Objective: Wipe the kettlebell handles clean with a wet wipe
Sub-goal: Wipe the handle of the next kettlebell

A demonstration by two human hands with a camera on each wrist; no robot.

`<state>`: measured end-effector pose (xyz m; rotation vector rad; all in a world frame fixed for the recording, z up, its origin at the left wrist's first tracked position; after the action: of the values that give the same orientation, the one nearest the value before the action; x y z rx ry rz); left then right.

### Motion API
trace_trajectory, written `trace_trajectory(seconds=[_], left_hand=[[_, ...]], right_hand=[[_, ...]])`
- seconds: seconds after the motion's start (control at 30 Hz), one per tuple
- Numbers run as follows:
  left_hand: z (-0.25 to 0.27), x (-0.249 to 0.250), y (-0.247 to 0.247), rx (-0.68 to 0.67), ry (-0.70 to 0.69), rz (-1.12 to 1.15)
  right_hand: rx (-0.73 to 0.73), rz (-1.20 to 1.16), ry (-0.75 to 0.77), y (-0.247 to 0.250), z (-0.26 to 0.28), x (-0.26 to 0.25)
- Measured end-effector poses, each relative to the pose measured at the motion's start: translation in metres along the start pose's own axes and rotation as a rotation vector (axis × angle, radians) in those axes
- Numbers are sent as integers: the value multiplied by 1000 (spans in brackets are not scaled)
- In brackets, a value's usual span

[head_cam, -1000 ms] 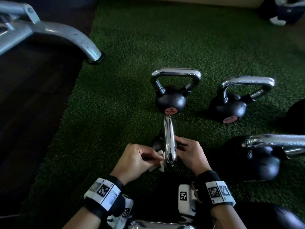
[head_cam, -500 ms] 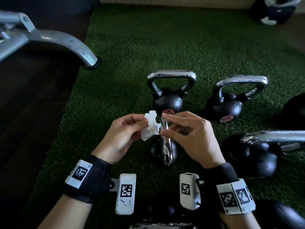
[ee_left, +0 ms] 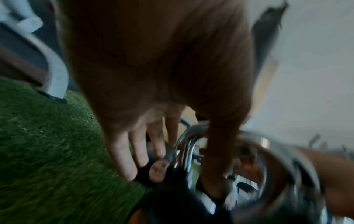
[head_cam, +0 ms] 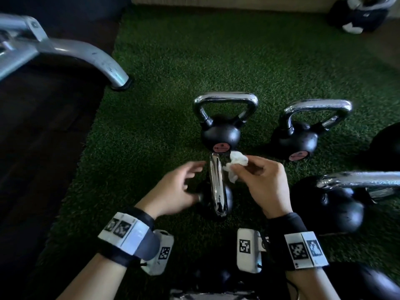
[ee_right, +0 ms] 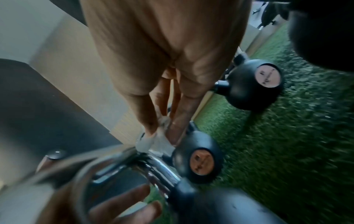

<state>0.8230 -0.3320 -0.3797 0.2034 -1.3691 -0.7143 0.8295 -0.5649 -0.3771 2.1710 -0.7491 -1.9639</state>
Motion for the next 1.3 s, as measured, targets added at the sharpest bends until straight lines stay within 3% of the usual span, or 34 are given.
trace_trajectory(seconds=[0.1, 0.2, 0.23, 0.33, 0.4, 0.57, 0.73, 0.9, 1.1, 1.3], left_hand=[[-5, -24, -40, -141, -104, -244], [-12, -30, -80, -2, -278, -410], [-13, -30, -87, 61, -278, -434], [-12, -18, -92, 218, -247, -336], [-10, -15, -91, 233, -275, -331], [-1, -19, -79, 176, -206, -169], [-12, -24, -71, 140, -266, -50], [-6, -22, -71, 162, -287, -71], [-13, -22, -70, 156, -255, -65], [-18, -21, -66, 117, -227, -71]], right_hand=[[-41, 41, -124, -11, 1, 24], [-139, 113, -130, -25, 0, 28], [-158, 151, -108, -29, -1, 27], [-176, 133, -101, -35, -5, 26], [-171, 88, -100, -37, -7, 22], [-69, 53, -8, -38, -14, 15], [-141, 100, -34, -38, -13, 19], [41, 53, 207, -36, -7, 2], [10, 29, 148, -42, -14, 10], [-44, -22, 347, -24, 8, -9]])
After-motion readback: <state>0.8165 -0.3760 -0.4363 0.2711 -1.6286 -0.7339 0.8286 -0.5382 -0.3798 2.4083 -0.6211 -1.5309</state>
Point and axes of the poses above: each hand's wrist, its own z-axis away from the middle knuckle, its own y-axis out of the back of the hand, x = y × z, the point moved 2 cm from there along -z, towards the middle knuckle, and after that the axes turned 5 degrees about x, right-handed, at the moved point
